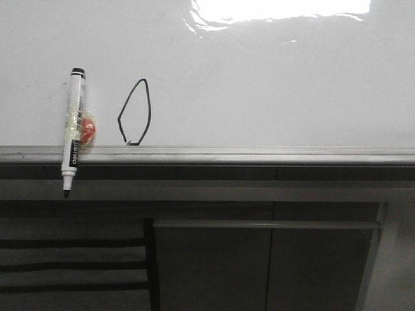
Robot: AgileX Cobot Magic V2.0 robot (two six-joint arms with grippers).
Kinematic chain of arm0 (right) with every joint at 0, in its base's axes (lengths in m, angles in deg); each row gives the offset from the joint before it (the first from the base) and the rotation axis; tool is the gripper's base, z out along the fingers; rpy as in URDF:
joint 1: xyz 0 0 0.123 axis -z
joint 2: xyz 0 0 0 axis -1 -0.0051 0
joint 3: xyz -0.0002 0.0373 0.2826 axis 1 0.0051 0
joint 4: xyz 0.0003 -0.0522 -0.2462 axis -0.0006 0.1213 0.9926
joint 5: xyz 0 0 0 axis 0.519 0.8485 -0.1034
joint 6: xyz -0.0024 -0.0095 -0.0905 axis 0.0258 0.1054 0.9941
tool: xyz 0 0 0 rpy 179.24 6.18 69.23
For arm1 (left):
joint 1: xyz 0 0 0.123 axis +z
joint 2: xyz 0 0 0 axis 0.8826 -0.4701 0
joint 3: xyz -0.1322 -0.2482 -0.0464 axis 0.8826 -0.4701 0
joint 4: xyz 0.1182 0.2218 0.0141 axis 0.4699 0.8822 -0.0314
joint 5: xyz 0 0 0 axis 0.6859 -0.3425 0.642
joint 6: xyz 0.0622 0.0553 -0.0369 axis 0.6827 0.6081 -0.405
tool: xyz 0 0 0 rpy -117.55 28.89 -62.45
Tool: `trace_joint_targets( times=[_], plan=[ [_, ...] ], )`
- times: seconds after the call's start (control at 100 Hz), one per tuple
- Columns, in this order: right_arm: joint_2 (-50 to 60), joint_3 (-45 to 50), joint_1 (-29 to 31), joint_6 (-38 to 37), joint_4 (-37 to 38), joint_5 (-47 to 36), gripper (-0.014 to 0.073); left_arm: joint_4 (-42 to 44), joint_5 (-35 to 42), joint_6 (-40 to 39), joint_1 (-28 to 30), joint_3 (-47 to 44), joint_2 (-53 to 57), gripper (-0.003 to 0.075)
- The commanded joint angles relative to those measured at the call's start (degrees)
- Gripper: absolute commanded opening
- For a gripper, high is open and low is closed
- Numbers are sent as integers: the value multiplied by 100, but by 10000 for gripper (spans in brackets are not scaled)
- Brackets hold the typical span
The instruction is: Write number 0 on whiteboard
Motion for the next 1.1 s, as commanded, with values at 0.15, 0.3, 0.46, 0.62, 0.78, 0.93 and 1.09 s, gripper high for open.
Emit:
trace_joint_targets(
  times=[0.15, 0.3, 0.46, 0.62, 0.78, 0.93, 1.09],
  plan=[
    [-46, -14, 27, -12, -89, -411, -57, -700, -284, 36, 8, 41, 904, -20],
    [-46, -14, 27, -12, -89, -393, -57, -700, -297, 36, 8, 41, 946, -20],
    [-46, -14, 27, -12, -89, -393, -57, -700, -306, 36, 8, 41, 946, -20],
    [-46, -14, 27, -12, -89, -393, -57, -700, -306, 36, 8, 41, 946, -20],
    [-46, -14, 27, -12, -89, -393, -57, -429, -306, 48, 579, 41, 1222, -20],
    [-46, -14, 27, -12, -89, -393, -57, -429, -310, 48, 1529, 41, 1336, -20],
    [-46, -14, 27, -12, -89, -393, -57, -429, -310, 48, 2264, 41, 1336, -20]
  ],
)
